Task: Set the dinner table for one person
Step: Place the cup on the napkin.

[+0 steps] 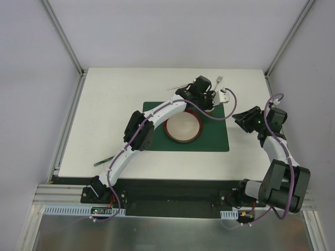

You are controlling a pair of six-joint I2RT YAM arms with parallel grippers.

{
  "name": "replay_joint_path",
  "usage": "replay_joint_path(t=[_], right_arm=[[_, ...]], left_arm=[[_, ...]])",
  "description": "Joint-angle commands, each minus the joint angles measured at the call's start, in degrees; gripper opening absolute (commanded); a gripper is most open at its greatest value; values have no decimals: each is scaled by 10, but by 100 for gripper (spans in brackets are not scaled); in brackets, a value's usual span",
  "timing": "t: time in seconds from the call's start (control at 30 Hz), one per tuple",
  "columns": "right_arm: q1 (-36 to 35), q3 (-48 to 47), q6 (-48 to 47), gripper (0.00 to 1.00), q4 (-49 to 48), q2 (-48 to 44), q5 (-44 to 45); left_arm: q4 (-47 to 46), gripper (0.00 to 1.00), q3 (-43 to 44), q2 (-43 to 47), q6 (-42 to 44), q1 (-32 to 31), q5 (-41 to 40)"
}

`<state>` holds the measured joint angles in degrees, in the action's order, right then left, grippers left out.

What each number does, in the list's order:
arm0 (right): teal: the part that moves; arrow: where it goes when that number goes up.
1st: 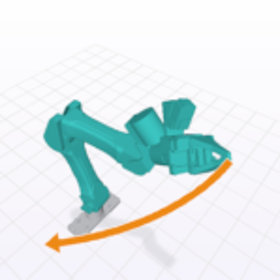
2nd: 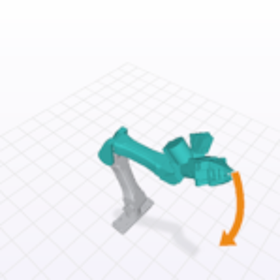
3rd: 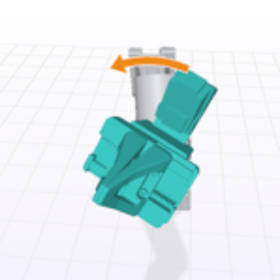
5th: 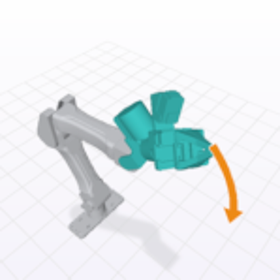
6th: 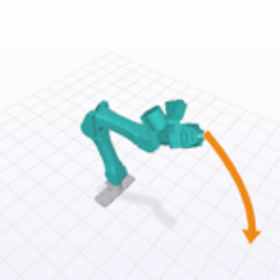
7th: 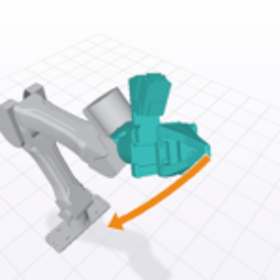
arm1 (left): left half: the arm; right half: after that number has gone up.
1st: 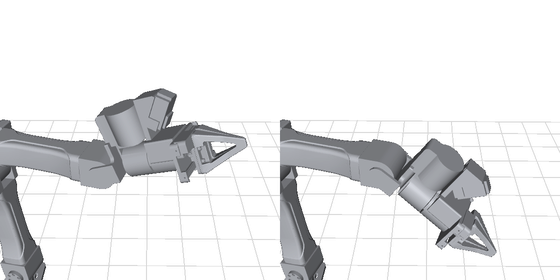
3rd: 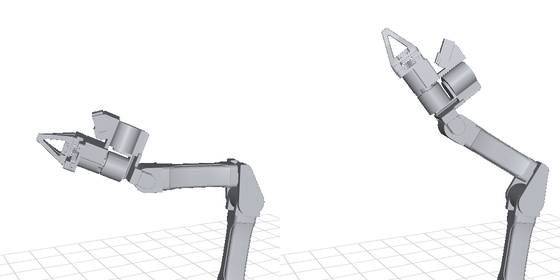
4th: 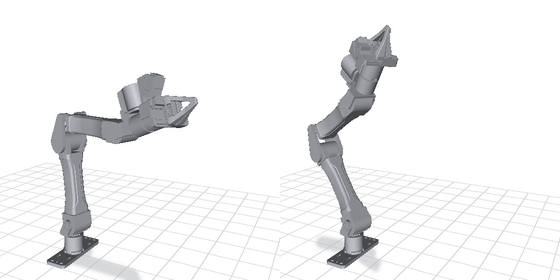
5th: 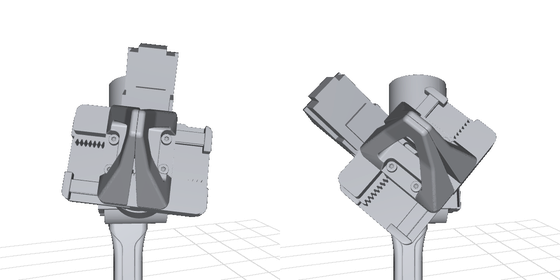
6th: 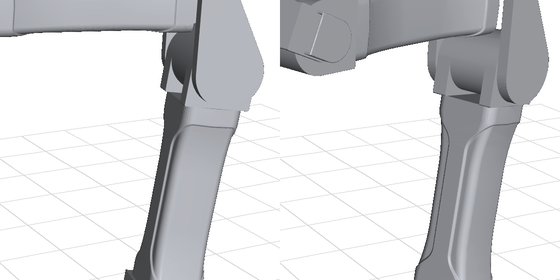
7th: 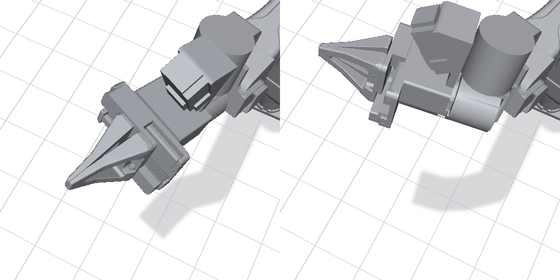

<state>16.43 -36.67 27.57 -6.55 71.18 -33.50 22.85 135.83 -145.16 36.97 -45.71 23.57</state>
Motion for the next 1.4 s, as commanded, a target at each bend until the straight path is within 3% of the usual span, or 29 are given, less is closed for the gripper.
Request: replay_joint_path(t=[0.0,0.13,0.27,0.37,0.7,1.03,1.3,1.37], right_arm=[[4,2,-9,42,-7,-14,-10],[4,4,-9,42,-8,-15,-11],[4,5,-8,42,-10,-13,-11],[4,5,-6,42,-11,-13,-11],[4,8,-5,42,-19,-3,-10],[-2,9,4,41,-31,5,-9],[-19,11,8,41,-35,2,1],[-23,11,7,40,-35,2,3]], left_arm=[[-4,0,10,-19,13,9,-5],[-8,4,8,-18,12,9,-8],[-12,57,6,-16,6,9,-12],[-15,71,6,-14,3,8,-14],[-18,73,-10,10,9,7,-26],[-18,74,-33,123,11,6,-31],[-15,69,-49,181,24,0,-70],[-16,65,-62,191,25,-1,-111]])
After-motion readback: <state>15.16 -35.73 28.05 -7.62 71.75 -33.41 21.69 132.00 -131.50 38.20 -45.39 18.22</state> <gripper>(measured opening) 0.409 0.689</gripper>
